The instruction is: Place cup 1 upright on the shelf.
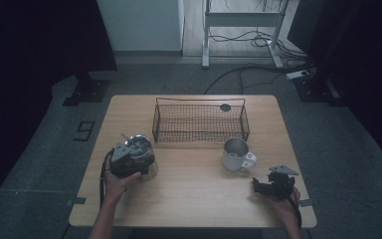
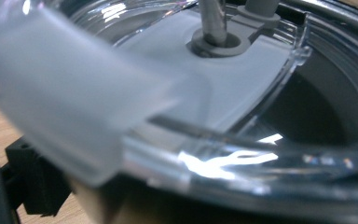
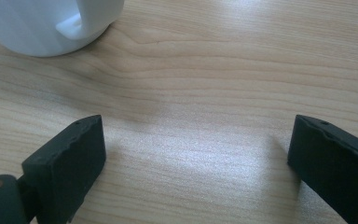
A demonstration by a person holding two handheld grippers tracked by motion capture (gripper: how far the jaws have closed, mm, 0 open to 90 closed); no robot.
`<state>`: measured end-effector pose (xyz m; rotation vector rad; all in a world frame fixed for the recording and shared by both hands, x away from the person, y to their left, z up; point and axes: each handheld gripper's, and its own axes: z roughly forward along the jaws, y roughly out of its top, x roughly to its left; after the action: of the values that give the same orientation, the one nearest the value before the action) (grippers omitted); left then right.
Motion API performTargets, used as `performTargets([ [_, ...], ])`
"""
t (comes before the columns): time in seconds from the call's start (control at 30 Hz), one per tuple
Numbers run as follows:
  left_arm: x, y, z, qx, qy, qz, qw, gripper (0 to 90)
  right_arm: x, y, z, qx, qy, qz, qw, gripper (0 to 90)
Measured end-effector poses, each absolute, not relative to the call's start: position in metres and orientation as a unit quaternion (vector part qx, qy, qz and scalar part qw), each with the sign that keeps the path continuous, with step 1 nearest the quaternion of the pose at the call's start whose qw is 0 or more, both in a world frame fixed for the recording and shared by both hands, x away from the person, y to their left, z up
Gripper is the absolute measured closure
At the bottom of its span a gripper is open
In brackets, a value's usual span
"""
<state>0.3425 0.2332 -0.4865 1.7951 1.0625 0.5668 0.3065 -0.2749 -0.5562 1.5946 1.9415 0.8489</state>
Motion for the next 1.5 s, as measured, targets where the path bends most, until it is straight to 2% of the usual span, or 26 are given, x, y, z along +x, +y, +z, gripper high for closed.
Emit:
performTargets([
  [0.5, 0.337, 0.235, -0.466, 0.719, 0.430, 0.235, 0.492, 3.5, 0.306, -0.275, -0.556, 0.584, 0.710, 0.309, 0.244, 4.4],
  [0.97, 0.332, 0.226, -0.457, 0.717, 0.450, 0.263, 0.463, 3.6, 0.311, -0.276, -0.556, 0.594, 0.701, 0.307, 0.247, 4.0],
  [1.5, 0.347, 0.226, -0.450, 0.712, 0.444, 0.252, 0.483, 3.8, 0.309, -0.277, -0.556, 0.613, 0.684, 0.299, 0.257, 5.6],
])
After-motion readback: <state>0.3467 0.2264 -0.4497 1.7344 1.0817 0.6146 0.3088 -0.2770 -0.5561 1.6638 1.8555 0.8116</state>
